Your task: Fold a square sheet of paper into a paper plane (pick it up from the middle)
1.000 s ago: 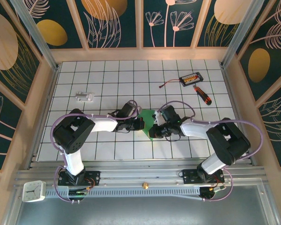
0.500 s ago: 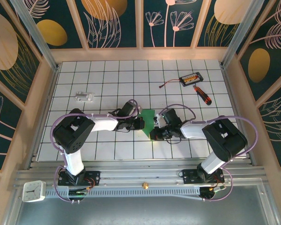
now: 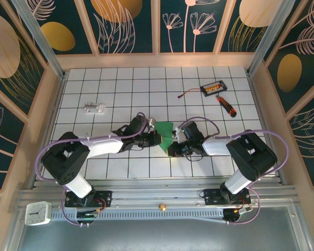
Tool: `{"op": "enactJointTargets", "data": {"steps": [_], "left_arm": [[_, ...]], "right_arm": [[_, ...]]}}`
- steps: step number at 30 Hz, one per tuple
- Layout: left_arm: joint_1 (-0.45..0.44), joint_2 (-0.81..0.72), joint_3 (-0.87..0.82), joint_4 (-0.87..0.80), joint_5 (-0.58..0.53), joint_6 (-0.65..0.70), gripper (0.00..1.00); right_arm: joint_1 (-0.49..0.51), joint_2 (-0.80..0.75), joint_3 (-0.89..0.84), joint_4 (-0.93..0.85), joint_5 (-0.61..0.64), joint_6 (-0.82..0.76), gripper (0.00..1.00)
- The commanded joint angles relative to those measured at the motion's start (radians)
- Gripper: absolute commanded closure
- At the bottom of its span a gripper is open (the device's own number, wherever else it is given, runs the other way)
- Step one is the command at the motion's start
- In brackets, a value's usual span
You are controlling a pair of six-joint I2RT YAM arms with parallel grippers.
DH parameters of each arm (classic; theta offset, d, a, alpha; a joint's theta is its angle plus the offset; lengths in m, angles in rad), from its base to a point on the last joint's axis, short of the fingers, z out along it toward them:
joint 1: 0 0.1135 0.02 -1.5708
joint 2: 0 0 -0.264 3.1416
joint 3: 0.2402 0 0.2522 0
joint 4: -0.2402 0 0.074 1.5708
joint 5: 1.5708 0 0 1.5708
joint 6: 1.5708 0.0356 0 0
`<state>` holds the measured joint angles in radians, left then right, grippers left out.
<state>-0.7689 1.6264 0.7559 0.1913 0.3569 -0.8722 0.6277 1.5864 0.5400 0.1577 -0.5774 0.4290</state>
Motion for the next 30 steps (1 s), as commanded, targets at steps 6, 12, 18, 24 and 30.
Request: {"op": "enactJointTargets", "data": {"steps": [6, 12, 18, 24, 30], "left_arm": [[-0.03, 0.073, -0.015, 0.13, 0.08, -0.119, 1.0], [-0.033, 0.127, -0.007, 0.145, 0.07, -0.143, 1.0], [-0.033, 0.163, -0.003, 0.181, 0.071, -0.185, 1.0], [-0.032, 0.178, -0.005, 0.194, 0.071, -0.202, 1.0], [-0.033, 0.209, 0.018, 0.149, 0.048, -0.18, 1.0]], "right_arm": [[-0.005, 0.025, -0.051, -0.138, 0.085, -0.003, 1.0], [-0.007, 0.027, -0.048, -0.142, 0.087, -0.008, 1.0], [-0.008, 0.026, -0.054, -0.137, 0.086, -0.007, 1.0], [-0.008, 0.026, -0.055, -0.138, 0.088, -0.009, 1.0], [-0.008, 0.026, -0.054, -0.142, 0.088, -0.01, 1.0]]}}
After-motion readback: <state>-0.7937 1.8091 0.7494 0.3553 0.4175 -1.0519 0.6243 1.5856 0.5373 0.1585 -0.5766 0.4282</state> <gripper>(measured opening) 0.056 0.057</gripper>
